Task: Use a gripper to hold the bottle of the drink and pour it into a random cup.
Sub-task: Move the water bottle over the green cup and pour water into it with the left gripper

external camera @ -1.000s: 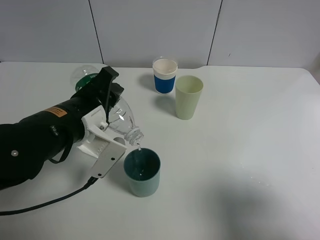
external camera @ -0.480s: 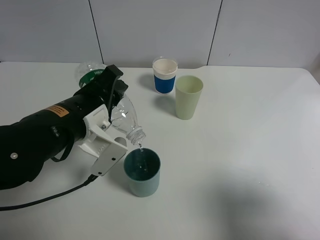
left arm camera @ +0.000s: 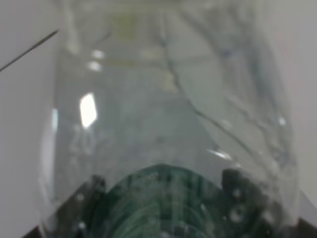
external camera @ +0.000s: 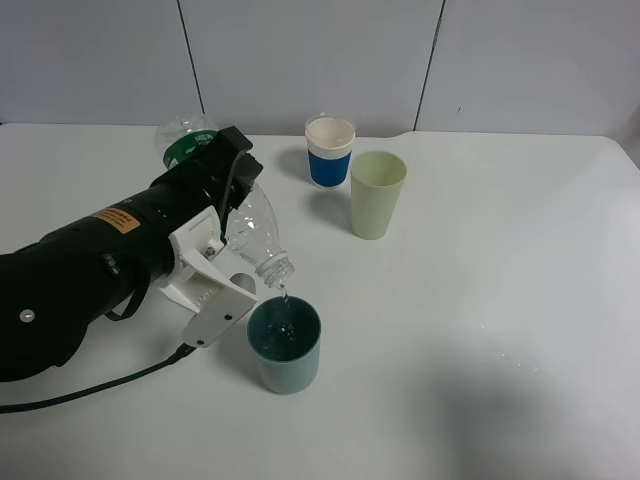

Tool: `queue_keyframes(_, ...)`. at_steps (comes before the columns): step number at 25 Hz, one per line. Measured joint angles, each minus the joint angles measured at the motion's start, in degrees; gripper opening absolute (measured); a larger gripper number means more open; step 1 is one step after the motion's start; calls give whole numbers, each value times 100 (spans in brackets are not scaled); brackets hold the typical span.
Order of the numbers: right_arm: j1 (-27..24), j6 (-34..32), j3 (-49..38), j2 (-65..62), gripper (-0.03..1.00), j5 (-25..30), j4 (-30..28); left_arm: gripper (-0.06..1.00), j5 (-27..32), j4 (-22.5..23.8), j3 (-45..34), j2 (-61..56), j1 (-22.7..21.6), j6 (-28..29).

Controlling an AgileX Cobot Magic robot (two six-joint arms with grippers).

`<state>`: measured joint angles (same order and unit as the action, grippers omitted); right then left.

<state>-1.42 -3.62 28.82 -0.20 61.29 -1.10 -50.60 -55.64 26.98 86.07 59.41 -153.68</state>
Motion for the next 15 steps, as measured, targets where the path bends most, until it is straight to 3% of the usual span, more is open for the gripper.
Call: queue_keyframes(15, 0, 0, 0, 0, 63, 0, 0, 50, -190, 281, -132, 0, 0, 17)
